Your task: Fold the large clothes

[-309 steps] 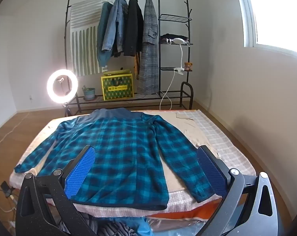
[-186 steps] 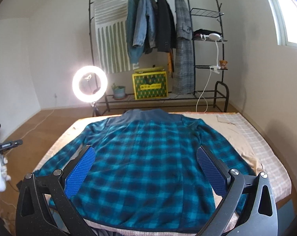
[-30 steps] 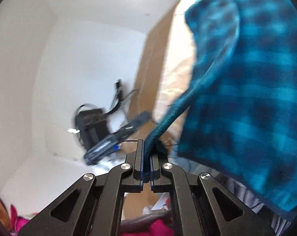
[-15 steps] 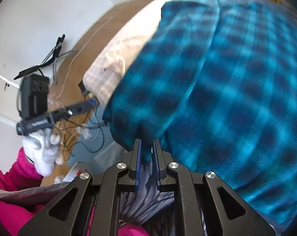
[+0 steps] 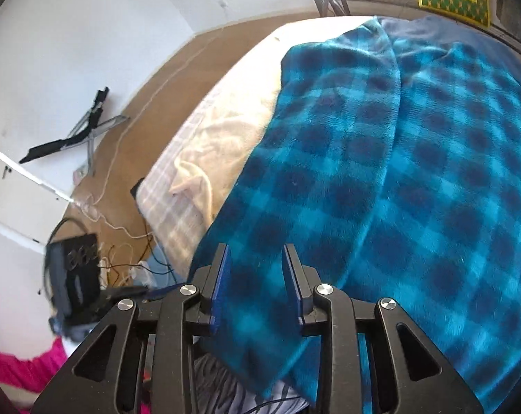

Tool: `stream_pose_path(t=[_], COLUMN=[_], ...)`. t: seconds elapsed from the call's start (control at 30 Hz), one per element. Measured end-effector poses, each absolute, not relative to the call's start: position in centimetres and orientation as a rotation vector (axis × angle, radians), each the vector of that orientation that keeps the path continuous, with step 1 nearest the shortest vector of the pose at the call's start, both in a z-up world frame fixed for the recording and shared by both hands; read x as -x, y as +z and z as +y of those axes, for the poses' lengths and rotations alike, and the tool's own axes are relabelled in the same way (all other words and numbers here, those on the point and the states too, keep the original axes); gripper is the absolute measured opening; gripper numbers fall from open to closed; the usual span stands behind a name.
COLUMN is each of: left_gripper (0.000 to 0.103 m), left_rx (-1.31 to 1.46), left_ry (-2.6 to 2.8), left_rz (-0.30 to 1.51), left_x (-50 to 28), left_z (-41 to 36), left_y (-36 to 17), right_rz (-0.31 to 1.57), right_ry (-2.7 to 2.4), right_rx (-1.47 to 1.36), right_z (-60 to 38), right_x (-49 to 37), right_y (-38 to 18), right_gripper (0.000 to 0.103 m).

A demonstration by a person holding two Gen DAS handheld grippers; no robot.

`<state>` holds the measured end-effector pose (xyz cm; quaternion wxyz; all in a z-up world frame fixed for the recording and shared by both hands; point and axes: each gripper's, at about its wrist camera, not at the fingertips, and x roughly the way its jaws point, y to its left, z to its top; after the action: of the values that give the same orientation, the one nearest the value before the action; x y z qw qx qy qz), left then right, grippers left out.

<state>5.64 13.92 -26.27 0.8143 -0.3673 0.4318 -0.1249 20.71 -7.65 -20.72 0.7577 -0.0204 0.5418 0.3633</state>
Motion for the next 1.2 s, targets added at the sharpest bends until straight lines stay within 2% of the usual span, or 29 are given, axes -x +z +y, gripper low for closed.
stream_pose_path(t=[0.07,0.13,0.17,0.2,0.27,0.33,0.37,0.4,0.47,0.63,0.83,0.97,1.07,1.1,1.13,1.17,1.2], left_gripper=[0.003,0.004,0.011,0.035,0.060,0.060,0.051,0.028,0.006,0.003,0.002,0.002,0.002,0.002,0.002,0.003,0.003], left_rx=[0.737,0.683,0.670,0.667,0.675,0.692,0.697,0.693,0.657,0.618,0.603,0.589,0.562,0.549,0.537,0.529,0.517], left_ry=[-0.264,-0.240,-0.221,-0.213,-0.199,-0.208,-0.218,-0.222,-0.224,-0.294,-0.352,-0.352,-0.345,-0.339,-0.329,-0.320,-0.295], left_rz=[0.887,0.872,0.868,0.881,0.892,0.910,0.920,0.925,0.927,0.841,0.830,0.830,0.830,0.830,0.830,0.829,0.829], left_x=[-5.3,-5.2,-5.1,-5.3,-5.6,-6.2,-6.5,-6.7,-6.9,-6.3,-6.7,-7.1,-7.1,-7.1,-7.1,-7.1,-7.1], left_z=[13.7,13.4,13.4,13.5,13.6,13.7,13.6,13.4,12.9,12.2,10.8,10.3,9.9,9.7,9.6,9.6,9.6], left_y=[-25.1,-24.4,-24.3,-24.4,-25.0,-25.8,-26.1,-26.3,-26.3,-24.0,-23.4,-23.2,-22.9,-22.8,-22.8,-22.7,-22.7], right_rz=[1.194,1.206,1.213,1.219,1.248,1.264,1.271,1.277,1.294,1.336,1.311,1.281,1.278,1.281,1.284,1.291,1.312], right_ry=[0.807,0.798,0.794,0.790,0.777,0.762,0.752,0.751,0.751,0.741,0.740,0.752,0.710,0.697,0.682,0.674,0.665], right_rx=[0.065,0.094,0.106,0.113,0.119,0.129,0.139,0.140,0.131,0.083,0.099,0.150,0.279,0.323,0.385,0.415,0.436], right_z=[-6.6,-5.6,-5.2,-5.1,-4.6,-4.5,-4.3,-4.2,-4.1,-3.9,-2.2,0.8,3.4,4.0,4.7,4.9,5.0], right_x=[-21.3,-21.9,-22.2,-22.2,-22.7,-22.8,-23.0,-23.1,-23.6,-25.1,-26.6,-27.6,-27.6,-27.4,-27.2,-27.1,-27.1], right_y=[-21.1,-21.8,-22.2,-22.4,-23.4,-23.8,-24.1,-24.2,-24.3,-24.4,-23.1,-22.2,-22.9,-23.4,-24.2,-24.7,-25.5], right_gripper=[0.047,0.047,0.047,0.047,0.047,0.047,0.047,0.047,0.047,0.048,0.048,0.057,0.057,0.053,0.044,0.014,0.004])
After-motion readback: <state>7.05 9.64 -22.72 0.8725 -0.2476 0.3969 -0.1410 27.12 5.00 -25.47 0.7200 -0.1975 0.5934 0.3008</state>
